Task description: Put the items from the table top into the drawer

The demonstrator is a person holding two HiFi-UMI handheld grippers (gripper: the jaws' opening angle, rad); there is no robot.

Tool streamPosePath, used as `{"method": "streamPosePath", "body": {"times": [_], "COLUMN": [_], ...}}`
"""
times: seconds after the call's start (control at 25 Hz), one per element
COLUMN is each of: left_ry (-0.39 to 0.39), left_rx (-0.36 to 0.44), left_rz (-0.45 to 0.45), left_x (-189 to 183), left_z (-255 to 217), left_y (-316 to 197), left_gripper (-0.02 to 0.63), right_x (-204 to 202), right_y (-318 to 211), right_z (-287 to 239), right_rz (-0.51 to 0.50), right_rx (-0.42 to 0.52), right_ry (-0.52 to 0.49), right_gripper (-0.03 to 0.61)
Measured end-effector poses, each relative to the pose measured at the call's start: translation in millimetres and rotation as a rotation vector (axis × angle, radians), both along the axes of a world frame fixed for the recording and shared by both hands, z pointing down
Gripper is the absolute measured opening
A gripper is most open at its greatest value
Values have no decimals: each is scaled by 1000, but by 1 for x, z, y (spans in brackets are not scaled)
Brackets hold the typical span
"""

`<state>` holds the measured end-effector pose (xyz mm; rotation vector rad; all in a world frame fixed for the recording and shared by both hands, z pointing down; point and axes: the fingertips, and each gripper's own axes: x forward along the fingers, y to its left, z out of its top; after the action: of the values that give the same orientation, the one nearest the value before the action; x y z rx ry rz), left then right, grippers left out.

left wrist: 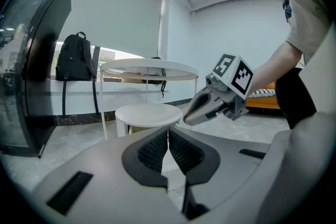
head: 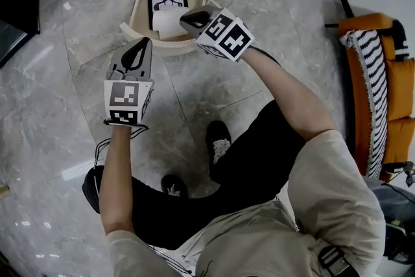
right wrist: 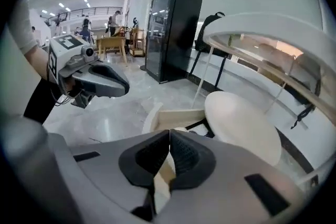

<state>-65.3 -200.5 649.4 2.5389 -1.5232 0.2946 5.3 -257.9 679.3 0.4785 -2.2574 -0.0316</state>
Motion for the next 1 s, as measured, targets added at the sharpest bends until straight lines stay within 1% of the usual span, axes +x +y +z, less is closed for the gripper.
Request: {"method": "streamPosePath", "body": {"times": [0.12,0.2,0.28,0.4,0.48,0.6,0.72,0.88,1.0], "left_ry": [5,3,7,-4,-14,-22,-16,6,-1], "left_rx": [-19,-35,-21,-2,9,23,24,13,22], "left_rz": [-10,-10,-9,14,30,33,22,-3,-9], "left_x": [-5,-5,-1,7,11,11,7,0,1], "left_z": [6,11,13,14,11,5,-1,-4,-8], "left_y": [0,2,3,6,9,11,12,8,8], "left_gripper": [23,23,23,23,23,23,23,23,23], "right_x": [-10,-11,-12,-18,-21,-22,-21,-24,-30], "right_y": [34,49,54,60,61,59,61,50,31], "right_z": [37,59,74,88,97,107,113,111,108], "right_rz": [-4,6,34,79,86,75,63,77,93], "right_rx": [-78,-96,-121,-222,-270,-291,-289,-286,-253], "right_ry": [19,47,64,68,89,135,152,130,116], "right_gripper": [35,35,35,35,35,35,35,35,35]}}
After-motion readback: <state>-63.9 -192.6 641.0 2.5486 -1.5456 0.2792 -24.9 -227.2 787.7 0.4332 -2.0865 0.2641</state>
